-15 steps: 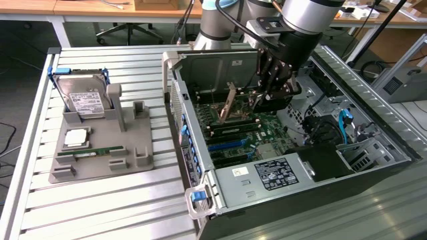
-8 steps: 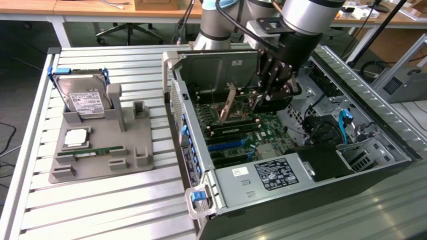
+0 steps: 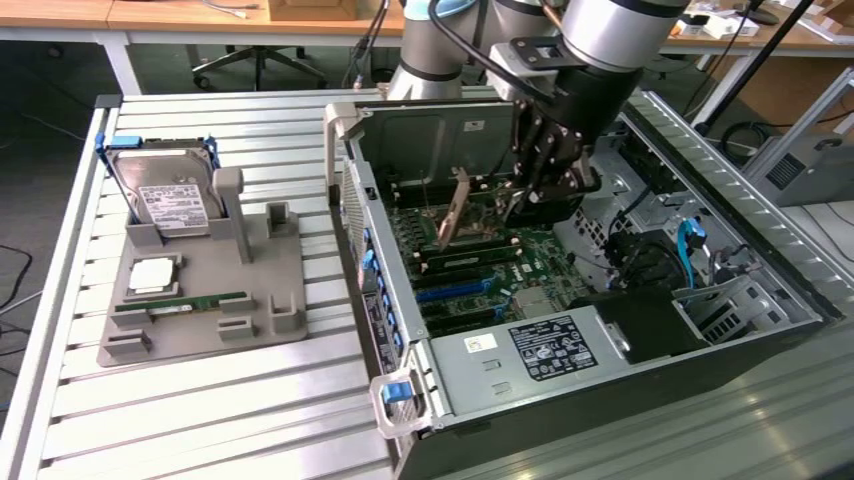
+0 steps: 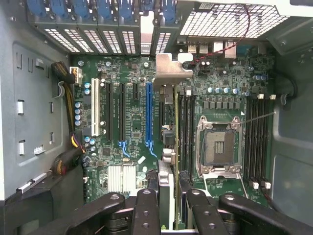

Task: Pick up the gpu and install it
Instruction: 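Insert the gpu into the slot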

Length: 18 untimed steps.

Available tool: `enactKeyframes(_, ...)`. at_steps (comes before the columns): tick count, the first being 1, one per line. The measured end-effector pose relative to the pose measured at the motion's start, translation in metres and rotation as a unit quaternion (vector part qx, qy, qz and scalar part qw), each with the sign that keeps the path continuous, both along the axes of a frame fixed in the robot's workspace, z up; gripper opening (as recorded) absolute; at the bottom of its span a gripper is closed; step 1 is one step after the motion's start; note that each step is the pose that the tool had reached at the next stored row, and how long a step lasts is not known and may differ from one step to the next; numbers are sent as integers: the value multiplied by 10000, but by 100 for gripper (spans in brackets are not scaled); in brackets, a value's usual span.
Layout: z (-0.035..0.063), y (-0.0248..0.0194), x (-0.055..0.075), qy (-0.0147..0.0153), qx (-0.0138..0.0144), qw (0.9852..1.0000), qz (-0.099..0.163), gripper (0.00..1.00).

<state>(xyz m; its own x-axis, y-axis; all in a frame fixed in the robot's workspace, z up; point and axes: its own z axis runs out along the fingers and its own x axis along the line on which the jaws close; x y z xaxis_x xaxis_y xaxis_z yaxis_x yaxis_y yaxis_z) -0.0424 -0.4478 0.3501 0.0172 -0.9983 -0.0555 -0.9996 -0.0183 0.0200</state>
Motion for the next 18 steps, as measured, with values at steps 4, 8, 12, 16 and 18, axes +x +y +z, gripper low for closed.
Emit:
enactKeyframes(4,-12,-5,-9,0,-8,10000,0,27)
enactKeyframes(8,-21,-11,-19,0,-9,10000,0,27)
enactKeyframes(12,-32,-16,-28,0,-10,10000,0,27)
enactKeyframes(16,-43,-21,-37,0,-10,10000,0,27)
enactKeyframes(18,-47,-23,-40,0,-9,10000,0,27)
